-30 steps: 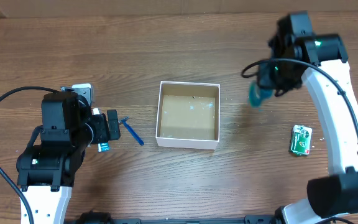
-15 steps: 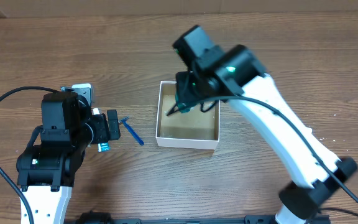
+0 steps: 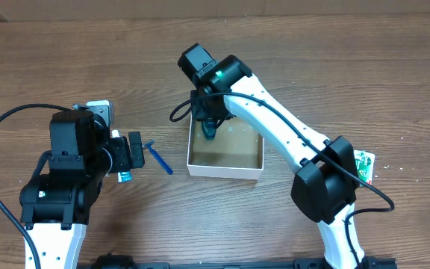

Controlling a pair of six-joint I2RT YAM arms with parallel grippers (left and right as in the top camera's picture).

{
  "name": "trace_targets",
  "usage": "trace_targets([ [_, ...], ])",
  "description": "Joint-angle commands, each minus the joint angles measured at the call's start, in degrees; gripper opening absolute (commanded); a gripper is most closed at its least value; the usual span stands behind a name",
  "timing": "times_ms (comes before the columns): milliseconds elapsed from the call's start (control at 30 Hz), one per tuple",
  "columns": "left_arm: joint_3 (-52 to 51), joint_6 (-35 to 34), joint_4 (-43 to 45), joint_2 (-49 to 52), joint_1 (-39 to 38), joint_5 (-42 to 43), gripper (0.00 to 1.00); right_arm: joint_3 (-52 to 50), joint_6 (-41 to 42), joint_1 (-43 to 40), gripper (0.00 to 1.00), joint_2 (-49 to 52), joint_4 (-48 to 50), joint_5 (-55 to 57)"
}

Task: Pack container
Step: 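Carry the bottle into the white box and release it upright, then move the right gripper to the green Dettol soap and grasp it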

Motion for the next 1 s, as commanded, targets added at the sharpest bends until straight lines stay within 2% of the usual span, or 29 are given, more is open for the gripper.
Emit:
trace_targets([
  [0,1.5,-0.7,0.1,0.0,0.0,0.5,1.00,0.5,0.6,0.2,0.41,-1.0,0.9,0.1],
  [33,1.5,-0.7,0.1,0.0,0.0,0.5,1.00,0.5,0.6,0.2,0.59,-1.0,0.9,-0.1],
  [67,1.5,-0.7,0.1,0.0,0.0,0.5,1.00,0.5,0.5,0.2,0.66,-1.0,0.9,-0.5],
  [233,1.5,-0.7,0.0,0.0,0.0,0.5,1.00,1.5,0.0,0.2,0.75,-1.3,-0.2,-0.5],
  [433,1.5,-0.7,0.0,0.0,0.0,0.5,1.00,7.4,-1.7,0.2,0.83,-7.8,-6.2,1.9],
  [467,1.5,-0.7,0.0,0.0,0.0,0.5,1.00,8.5,-2.0,0.0,0.86,-9.5,-6.9,2.8],
  [500,1.5,-0.7,0.0,0.0,0.0,0.5,1.00,9.5,-2.0,-0.1,0.96,-11.3,-7.6,4.1],
  [533,1.5,-0.7,0.0,0.0,0.0,0.5,1.00,10.5,-2.0,-0.5,1.00,-13.7,-8.2,6.0],
  [700,1.5,-0.7,0.0,0.0,0.0,0.5,1.00,11.3,-1.7,-8.0,1.00,-24.7,-10.8,9.6],
  [800,1.5,-0.7,0.0,0.0,0.0,0.5,1.00,11.3,3.1,-20.4,1.00,-28.5,-18.0,9.6],
  [900,1.5,-0.7,0.0,0.0,0.0,0.5,1.00,11.0,2.6,-32.2,1.00,-28.8,-25.1,7.1],
  [967,1.5,-0.7,0.0,0.0,0.0,0.5,1.00,7.9,-0.3,-38.2,1.00,-29.8,-25.7,4.5],
])
